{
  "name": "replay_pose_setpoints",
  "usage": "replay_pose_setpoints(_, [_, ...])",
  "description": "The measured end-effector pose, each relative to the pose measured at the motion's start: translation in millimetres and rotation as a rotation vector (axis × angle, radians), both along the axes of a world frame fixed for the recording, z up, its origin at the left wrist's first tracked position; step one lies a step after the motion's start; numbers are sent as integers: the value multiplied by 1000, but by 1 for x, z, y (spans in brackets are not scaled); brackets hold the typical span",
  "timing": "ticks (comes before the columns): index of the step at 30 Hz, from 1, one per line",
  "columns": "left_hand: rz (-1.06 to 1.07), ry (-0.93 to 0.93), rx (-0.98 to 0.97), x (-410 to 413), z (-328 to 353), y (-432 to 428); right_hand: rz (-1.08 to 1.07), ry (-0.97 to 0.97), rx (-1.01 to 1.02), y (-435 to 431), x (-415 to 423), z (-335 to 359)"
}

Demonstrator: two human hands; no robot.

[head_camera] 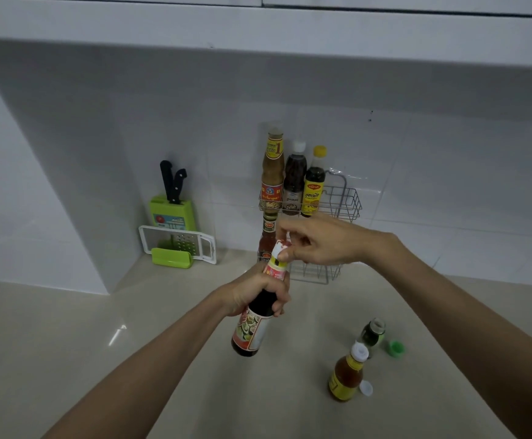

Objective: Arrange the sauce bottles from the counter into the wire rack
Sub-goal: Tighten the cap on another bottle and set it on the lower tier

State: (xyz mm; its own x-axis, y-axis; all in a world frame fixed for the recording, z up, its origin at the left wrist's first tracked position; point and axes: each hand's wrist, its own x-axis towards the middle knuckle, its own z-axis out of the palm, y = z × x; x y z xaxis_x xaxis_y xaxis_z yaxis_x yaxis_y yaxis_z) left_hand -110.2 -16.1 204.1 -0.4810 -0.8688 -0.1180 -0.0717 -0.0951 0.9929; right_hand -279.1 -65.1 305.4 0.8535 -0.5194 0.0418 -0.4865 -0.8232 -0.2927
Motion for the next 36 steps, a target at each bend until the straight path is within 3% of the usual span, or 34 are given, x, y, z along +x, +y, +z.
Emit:
replay_pose_setpoints(6, [-313, -30, 97, -1, 14, 3, 87, -2, -494, 7, -7, -26])
replay_pose_setpoints(8, [-138, -120, 43, -7, 12, 5, -34, -105, -445, 10, 0, -33])
replay_pose_setpoints(10, [241, -328, -59, -13, 4, 4, -273, -99, -362, 11, 7, -42])
replay_pose_setpoints(12, [529, -638, -224, -15, -5, 3, -346, 2, -473, 13, 11, -57])
replay_pose_setpoints(13, [542, -681, -255, -14, -9, 3, -322, 33, -535, 16, 11, -63])
replay_pose_setpoints(19, [-11, -220, -86, 2, 9, 6, -71, -68, -557, 23, 7, -39])
replay_pose_setpoints(21, [11, -202, -63, -3, 10, 6, -75, -106, -636, 16, 4, -36])
replay_pose_setpoints(23, [269, -284, -88, -13, 5, 6, -233, -115, -664, 14, 8, -42])
replay_pose_setpoints(25, [494, -427, -159, -18, -1, 4, -381, -34, -588, 16, 16, -50])
replay_pose_setpoints(26, [500, -460, -161, -17, -1, 4, -396, -7, -534, 17, 16, -53])
replay_pose_setpoints(32, [-156, -116, 41, 3, 11, 12, 40, 18, -442, 16, 2, -31])
replay_pose_setpoints(34, [-184, -93, 37, -1, 14, 14, 51, 27, -481, 13, 4, -28])
replay_pose_setpoints(36, [-4, -101, 31, -8, 12, 14, -63, -17, -498, 12, 9, -31])
